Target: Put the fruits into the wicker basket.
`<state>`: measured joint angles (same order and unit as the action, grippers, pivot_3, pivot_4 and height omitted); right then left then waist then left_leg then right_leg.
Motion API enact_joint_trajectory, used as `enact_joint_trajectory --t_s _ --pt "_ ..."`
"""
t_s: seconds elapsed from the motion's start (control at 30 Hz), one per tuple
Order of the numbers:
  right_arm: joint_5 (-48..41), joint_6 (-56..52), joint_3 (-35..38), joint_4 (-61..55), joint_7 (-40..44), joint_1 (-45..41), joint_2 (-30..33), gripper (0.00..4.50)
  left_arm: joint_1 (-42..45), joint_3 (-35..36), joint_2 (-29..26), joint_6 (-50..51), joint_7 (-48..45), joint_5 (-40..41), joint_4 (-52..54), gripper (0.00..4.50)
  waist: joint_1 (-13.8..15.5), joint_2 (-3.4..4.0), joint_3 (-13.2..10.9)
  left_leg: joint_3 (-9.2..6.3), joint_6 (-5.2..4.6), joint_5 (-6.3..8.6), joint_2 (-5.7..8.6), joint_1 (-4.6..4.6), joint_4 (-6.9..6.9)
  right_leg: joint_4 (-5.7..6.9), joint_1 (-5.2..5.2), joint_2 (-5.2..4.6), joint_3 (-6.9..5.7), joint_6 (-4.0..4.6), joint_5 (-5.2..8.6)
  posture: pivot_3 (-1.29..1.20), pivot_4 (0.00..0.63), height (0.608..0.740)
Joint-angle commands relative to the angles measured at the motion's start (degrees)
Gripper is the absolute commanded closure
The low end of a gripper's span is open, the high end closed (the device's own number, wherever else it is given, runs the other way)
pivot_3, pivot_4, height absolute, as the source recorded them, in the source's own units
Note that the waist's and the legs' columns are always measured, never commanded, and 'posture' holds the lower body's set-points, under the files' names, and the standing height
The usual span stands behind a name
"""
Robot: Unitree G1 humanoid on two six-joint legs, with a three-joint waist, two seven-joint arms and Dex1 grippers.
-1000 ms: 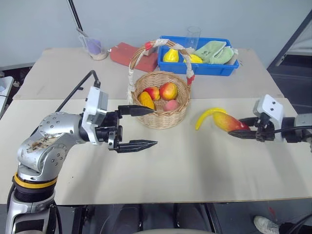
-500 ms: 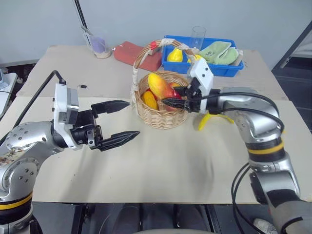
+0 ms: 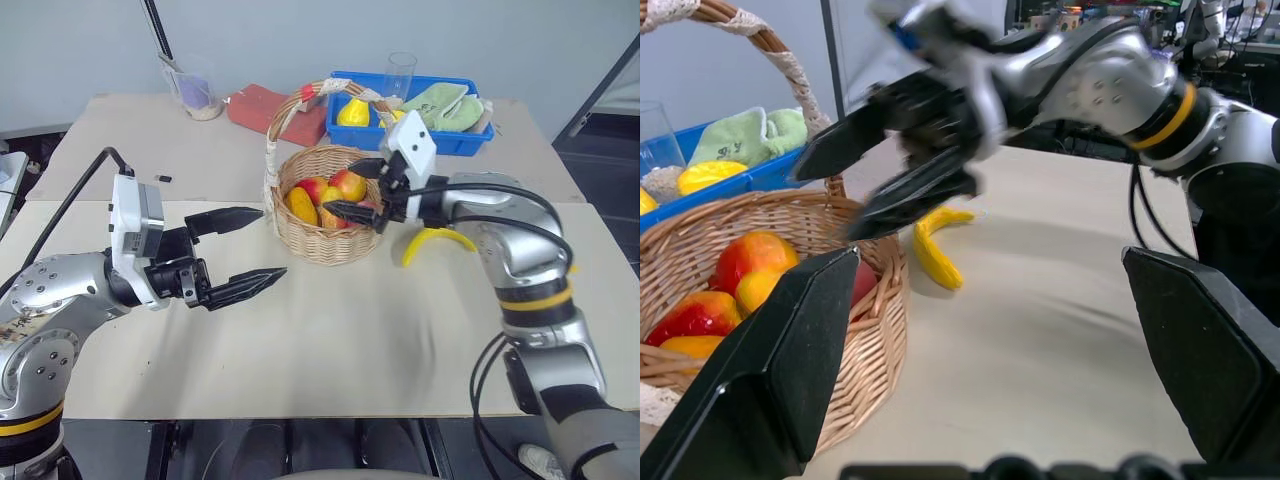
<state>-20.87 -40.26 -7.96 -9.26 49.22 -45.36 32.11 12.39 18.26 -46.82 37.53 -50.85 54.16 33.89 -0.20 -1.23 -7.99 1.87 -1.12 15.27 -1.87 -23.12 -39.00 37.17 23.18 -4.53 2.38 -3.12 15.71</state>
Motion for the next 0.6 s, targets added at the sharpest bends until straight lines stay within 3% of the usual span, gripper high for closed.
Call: enact_joint_trajectory --t_s 0.03,0.13,0.27,0.4,0.6 --pt "-3.15 -1.20 5.23 -7.73 5.87 4.02 8.68 0.05 0.58 -0.19 -0.43 -1.30 -1.37 0.44 0.39 0.00 0.25 0.00 0.00 -0.01 0.00 0.00 0.01 -0.01 0.00 -0.02 -0.01 -0.01 0.00 0.00 0.00 0.00 0.150 0.740" --pt "-2.68 -1.15 6.71 -9.14 7.32 7.61 15.22 0.05 0.40 -0.56 -0.57 -1.39 -2.18 0.21 0.23 0.00 0.34 -0.01 0.00 0.01 -0.02 0.01 0.01 -0.01 -0.01 -0.07 -0.02 -0.02 0.01 0.00 0.00 0.00 0.150 0.740" --pt "-2.17 -1.93 8.48 -9.55 6.01 13.01 18.93 0.05 0.19 -1.67 -0.55 -1.54 -3.21 -0.35 0.31 0.00 -0.18 -0.02 0.00 0.04 -0.03 0.01 -0.05 0.15 0.01 -0.17 -0.05 0.08 0.09 0.05 0.03 0.00 0.150 0.740" --pt "2.69 -1.67 8.89 -6.09 -5.09 17.53 14.35 0.05 0.25 -3.38 -0.18 -2.22 -4.30 -1.41 0.24 0.00 -0.55 -0.03 0.01 0.04 -0.03 0.01 -0.08 0.19 0.03 -0.11 -0.03 0.12 0.13 0.11 0.06 0.00 0.150 0.740" --pt "10.19 6.74 8.94 4.47 -10.45 16.83 13.57 0.05 -0.90 -4.15 -0.07 -4.52 -7.10 -3.01 -0.89 0.00 -0.34 -0.03 0.01 0.08 -0.02 0.01 -0.02 0.13 0.02 -0.12 -0.01 0.06 0.15 0.10 0.06 0.00 0.150 0.740"
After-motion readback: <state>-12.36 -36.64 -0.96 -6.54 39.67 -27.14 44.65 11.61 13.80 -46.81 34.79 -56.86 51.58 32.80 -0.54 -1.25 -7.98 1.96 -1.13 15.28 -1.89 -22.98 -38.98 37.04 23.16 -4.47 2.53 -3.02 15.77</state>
